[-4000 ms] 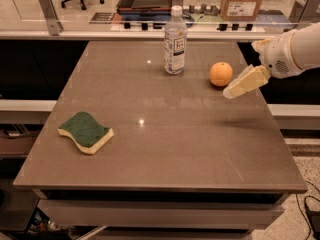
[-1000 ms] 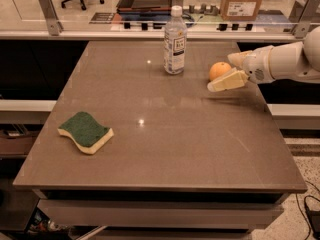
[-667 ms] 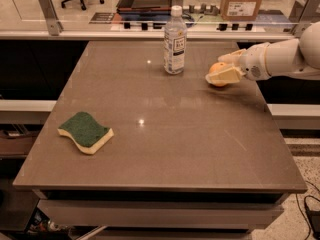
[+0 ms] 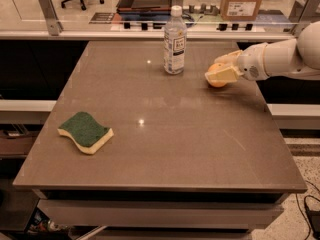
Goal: Move orange near sponge
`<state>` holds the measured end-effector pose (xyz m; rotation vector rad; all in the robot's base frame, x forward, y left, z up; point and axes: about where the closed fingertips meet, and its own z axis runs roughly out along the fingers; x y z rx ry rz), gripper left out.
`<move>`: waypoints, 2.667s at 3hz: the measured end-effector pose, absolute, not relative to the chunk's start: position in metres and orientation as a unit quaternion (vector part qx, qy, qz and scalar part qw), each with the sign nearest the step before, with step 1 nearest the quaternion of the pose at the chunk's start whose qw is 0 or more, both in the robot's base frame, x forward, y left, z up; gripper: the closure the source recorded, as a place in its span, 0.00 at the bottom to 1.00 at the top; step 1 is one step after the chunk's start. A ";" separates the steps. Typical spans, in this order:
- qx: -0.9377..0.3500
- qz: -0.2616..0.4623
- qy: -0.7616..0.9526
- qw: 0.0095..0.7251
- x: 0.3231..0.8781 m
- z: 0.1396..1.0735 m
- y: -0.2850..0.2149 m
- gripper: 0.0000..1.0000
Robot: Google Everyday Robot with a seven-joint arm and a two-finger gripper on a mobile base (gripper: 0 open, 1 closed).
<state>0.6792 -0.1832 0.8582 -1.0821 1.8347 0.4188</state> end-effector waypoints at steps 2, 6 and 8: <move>-0.442 0.172 0.747 0.466 0.680 0.857 -0.181 1.00; -0.483 0.192 0.726 0.451 0.653 0.910 -0.135 1.00; -0.505 0.245 0.687 0.462 0.605 0.904 -0.079 1.00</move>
Offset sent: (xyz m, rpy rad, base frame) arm 0.0004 0.0025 -0.0012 0.0009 0.0019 0.0039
